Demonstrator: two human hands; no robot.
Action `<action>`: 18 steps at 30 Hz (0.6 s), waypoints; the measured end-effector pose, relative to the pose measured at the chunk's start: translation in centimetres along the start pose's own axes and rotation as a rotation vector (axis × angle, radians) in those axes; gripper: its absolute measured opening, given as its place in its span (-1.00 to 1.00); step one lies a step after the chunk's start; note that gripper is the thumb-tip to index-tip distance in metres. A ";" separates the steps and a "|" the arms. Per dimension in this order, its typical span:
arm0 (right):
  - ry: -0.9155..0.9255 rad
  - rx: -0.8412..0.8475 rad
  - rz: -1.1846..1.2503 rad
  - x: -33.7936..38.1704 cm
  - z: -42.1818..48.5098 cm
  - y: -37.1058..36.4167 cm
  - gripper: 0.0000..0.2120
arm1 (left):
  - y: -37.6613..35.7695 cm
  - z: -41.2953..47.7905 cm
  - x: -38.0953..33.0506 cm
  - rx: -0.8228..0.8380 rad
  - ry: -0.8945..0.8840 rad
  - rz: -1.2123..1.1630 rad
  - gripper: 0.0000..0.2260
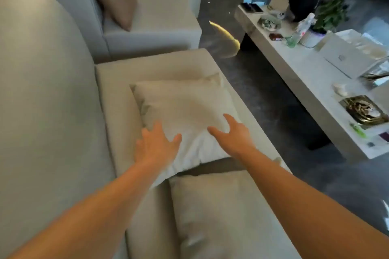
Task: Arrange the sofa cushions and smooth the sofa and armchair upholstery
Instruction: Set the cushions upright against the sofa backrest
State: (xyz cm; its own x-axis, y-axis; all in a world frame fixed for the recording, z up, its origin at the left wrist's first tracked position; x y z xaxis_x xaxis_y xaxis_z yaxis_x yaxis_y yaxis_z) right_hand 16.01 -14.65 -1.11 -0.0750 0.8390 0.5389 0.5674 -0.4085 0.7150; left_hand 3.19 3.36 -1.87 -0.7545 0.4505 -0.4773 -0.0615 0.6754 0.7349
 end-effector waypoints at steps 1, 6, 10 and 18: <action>-0.009 -0.038 0.030 -0.6 1.6 -0.3 -0.20 | -0.2 1.4 0.6 -0.019 0.016 -0.020 -0.34; -0.209 -0.077 0.101 -4.7 7.7 -1.3 -0.01 | -2.6 8.0 3.0 0.030 0.057 -0.137 -0.09; -0.260 -0.120 0.137 -7.2 10.4 -3.0 0.03 | -5.0 11.1 3.5 -0.022 0.019 -0.254 -0.01; -0.226 -0.085 0.296 -7.0 9.9 -3.1 -0.03 | -3.8 9.8 2.1 -0.136 -0.016 -0.268 -0.19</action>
State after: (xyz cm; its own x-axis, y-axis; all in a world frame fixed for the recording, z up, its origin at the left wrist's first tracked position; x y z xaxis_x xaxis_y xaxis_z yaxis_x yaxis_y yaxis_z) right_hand 22.87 -15.70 -11.53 0.2699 0.7342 0.6229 0.4669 -0.6656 0.5822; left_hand 8.21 7.49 -10.40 -0.6894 0.2764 -0.6696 -0.3451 0.6874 0.6390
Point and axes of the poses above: each hand's wrist, its own z-axis towards the middle knuckle, its own y-axis out of the back of the hand, x = y × z, the point moved 5 cm from there along z, towards the middle knuckle, and after that the axes turned 8 degrees about x, right-handed, at the moved point
